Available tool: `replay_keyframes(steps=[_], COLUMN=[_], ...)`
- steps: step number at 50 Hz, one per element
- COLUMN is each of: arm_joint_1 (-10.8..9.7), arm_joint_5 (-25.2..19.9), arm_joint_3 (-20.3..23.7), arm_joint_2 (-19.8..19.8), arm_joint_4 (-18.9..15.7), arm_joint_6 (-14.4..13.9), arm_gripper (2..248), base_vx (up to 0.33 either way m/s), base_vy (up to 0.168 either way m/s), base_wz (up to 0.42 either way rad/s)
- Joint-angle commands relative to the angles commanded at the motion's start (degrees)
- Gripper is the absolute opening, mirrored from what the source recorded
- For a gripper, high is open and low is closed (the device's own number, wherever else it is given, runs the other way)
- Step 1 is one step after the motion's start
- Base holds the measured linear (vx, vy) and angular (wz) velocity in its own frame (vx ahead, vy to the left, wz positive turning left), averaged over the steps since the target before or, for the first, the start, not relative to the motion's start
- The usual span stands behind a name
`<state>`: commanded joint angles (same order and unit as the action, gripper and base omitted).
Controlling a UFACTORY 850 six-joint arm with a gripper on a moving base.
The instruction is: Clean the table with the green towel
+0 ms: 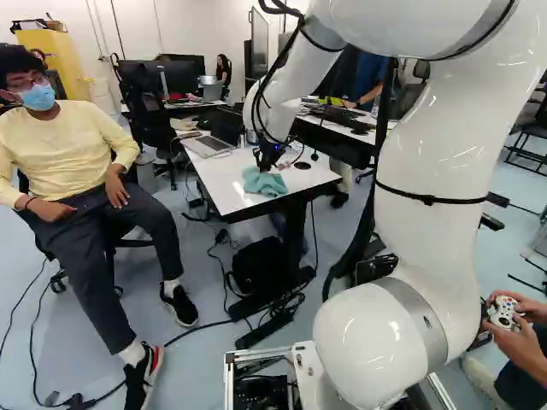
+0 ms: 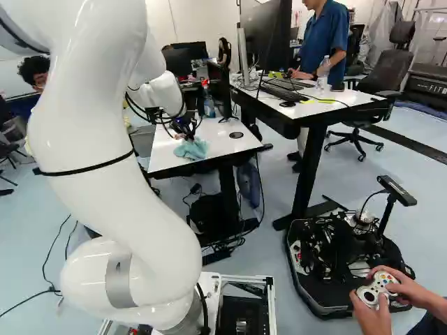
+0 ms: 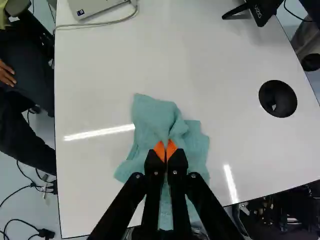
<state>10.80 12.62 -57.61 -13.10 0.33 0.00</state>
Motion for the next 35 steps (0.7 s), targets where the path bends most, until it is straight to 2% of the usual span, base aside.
replay_keyframes(steps=[35], arm_joint_1=[0.0], arm_joint_5=[0.2], arm_joint_3=[-0.2], arm_joint_2=[-1.0], arm_joint_4=[0.0], arm_joint_6=[0.0], arm_gripper=[26], base_vx=[0.000], base_vy=[0.000], base_wz=[0.000])
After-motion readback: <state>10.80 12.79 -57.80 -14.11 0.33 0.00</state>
